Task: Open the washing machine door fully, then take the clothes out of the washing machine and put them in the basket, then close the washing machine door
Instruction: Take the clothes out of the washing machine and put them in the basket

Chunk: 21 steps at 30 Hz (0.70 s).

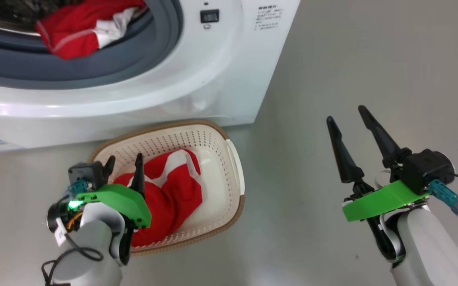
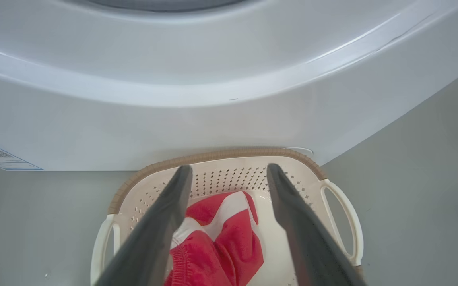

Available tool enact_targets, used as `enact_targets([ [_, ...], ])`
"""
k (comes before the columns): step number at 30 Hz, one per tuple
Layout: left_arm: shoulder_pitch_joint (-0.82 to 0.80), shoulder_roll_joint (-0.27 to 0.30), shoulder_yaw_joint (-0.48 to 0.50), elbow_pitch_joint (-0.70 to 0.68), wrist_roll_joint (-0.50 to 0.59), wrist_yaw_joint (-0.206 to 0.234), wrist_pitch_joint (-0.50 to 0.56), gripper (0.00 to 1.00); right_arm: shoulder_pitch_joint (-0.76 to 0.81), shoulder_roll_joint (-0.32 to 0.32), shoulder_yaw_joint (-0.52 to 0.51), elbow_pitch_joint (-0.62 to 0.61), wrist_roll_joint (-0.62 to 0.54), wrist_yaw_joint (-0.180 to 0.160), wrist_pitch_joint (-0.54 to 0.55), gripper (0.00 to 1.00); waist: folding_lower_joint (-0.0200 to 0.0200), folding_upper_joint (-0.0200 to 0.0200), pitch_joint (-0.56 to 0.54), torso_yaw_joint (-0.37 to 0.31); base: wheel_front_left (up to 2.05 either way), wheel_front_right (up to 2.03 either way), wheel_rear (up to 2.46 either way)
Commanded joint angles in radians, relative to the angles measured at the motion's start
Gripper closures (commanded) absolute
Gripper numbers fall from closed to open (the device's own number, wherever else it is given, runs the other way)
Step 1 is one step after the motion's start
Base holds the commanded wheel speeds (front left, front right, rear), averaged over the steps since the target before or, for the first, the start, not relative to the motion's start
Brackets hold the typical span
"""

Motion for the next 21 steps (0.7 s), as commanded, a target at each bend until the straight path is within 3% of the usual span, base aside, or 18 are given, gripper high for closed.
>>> enact_targets([
  [1, 0.040, 0.030, 0.034, -0.054, 0.016, 0.005, -0.012, 0.00, 0.025, 0.007, 0.000, -0.018, -0.013, 0.000, -0.006, 0.00, 0.0000, 0.0000, -0.045, 0.023, 0.00, 0.00, 0.00],
  [8, 0.118, 0.038, 0.059, -0.218, 0.059, 0.027, -0.012, 0.00, 0.050, 0.015, -0.038, -0.017, -0.036, 0.000, -0.006, 0.00, 0.0000, 0.0000, -0.111, 0.042, 0.00, 0.00, 0.00],
  [21, 0.317, 0.045, 0.130, -0.563, 0.122, 0.021, -0.012, 0.00, 0.109, 0.025, -0.099, -0.011, -0.070, 0.000, -0.006, 0.00, 0.0000, 0.0000, -0.252, 0.038, 0.00, 0.00, 0.00],
])
